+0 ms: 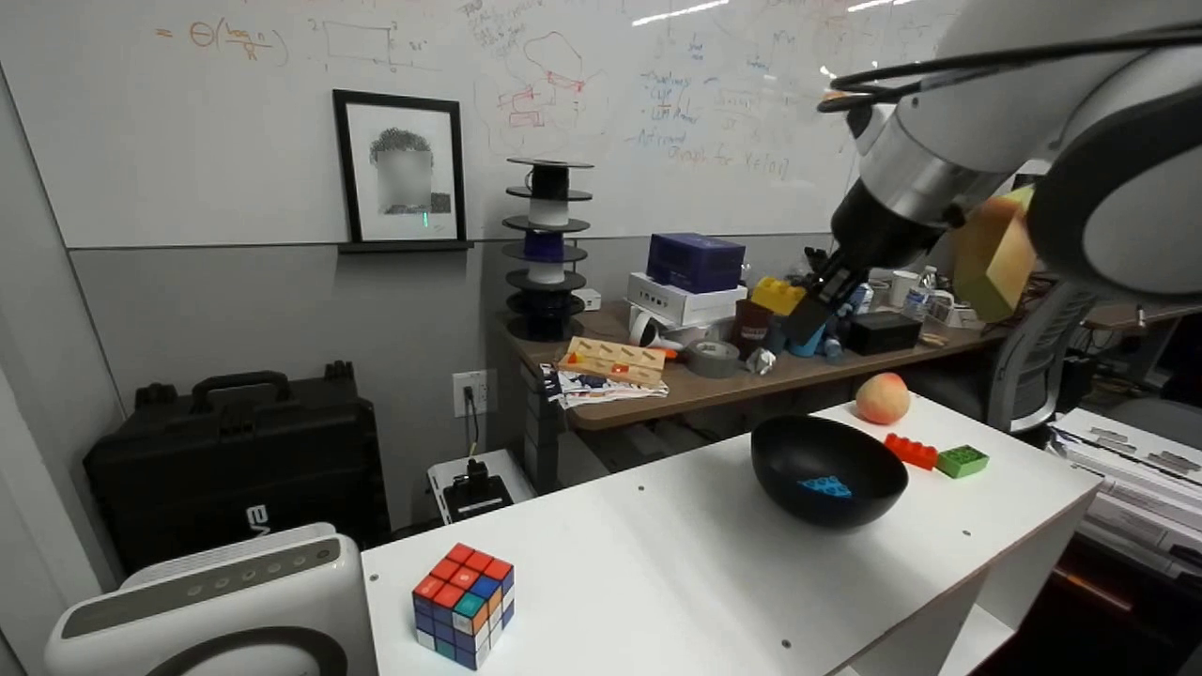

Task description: Pick the blocks on the counter and put them in the bowl

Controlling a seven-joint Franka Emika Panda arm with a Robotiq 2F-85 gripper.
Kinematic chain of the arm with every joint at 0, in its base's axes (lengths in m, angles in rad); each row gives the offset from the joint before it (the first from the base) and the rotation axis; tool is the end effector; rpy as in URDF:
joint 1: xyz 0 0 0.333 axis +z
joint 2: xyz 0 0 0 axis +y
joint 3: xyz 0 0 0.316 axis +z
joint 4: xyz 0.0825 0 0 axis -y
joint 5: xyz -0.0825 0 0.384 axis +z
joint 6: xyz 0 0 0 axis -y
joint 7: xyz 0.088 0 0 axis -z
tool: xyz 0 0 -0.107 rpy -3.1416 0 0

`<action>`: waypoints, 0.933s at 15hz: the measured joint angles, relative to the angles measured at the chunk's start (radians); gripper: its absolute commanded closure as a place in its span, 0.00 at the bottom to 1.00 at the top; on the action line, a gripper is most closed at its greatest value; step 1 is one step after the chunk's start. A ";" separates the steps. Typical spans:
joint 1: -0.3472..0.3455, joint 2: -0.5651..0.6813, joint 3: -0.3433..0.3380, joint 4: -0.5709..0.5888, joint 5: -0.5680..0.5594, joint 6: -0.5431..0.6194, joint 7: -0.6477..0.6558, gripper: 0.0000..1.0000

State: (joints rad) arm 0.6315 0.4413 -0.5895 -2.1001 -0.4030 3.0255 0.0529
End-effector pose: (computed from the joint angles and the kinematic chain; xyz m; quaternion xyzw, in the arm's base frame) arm 0.6169 0.0744 0.2917 0.9230 0.2316 0.2552 0.1711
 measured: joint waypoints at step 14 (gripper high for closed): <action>-0.514 -0.070 0.422 -0.002 0.179 -0.395 0.063 0.76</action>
State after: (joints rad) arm 0.1180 0.3710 -0.1672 -2.1026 -0.2236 2.6302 0.1163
